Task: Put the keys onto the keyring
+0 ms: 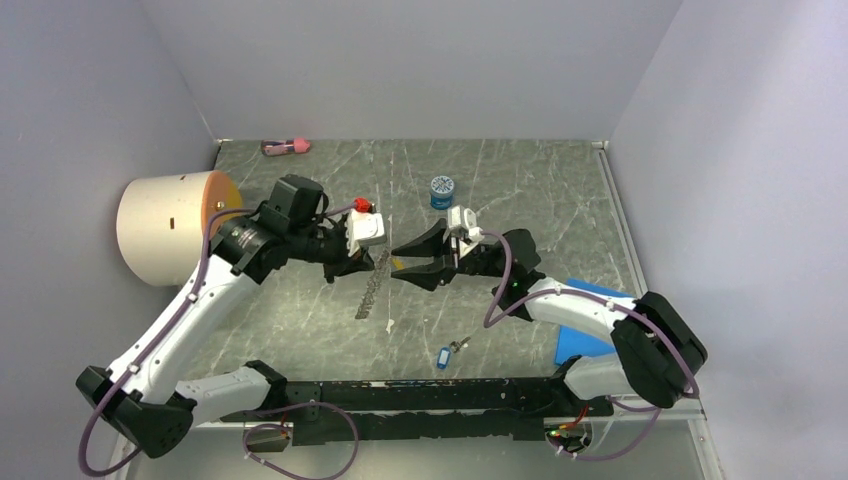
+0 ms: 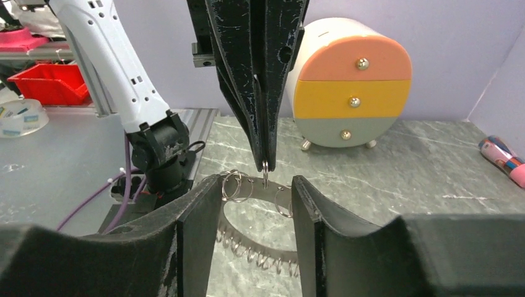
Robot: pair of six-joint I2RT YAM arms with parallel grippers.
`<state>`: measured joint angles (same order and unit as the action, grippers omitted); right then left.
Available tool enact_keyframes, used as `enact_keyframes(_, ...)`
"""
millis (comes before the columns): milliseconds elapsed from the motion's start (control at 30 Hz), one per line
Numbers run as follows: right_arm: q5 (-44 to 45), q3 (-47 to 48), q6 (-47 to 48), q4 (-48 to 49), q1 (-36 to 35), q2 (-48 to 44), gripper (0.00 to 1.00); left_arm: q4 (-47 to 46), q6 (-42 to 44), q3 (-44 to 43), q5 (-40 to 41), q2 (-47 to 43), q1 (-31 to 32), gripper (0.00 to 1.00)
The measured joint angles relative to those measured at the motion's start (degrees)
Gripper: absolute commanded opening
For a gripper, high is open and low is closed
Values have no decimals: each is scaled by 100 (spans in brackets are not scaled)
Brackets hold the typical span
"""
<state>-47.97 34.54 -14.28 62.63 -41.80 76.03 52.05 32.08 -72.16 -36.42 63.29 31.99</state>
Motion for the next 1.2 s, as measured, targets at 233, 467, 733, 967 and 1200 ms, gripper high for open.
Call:
enact_keyframes(233,20,317,186,-267,-164,363,44,957,284,-782,487,492,188,3)
enact_keyframes(467,120,413,275,-267,-313,811,37,1373,345,-973,824,721,369,3)
enact_keyframes(733,107,570,321,-297,-363,1058,30,1399,361,-973,933,758,402,2)
enact_keyframes(967,-9,619,273,-144,-378,1182,6,1373,332,-973,938,758,411,3)
enact_keyframes(1200,-190,632,125,94,-382,1292,0,1353,264,-970,977,758,415,26)
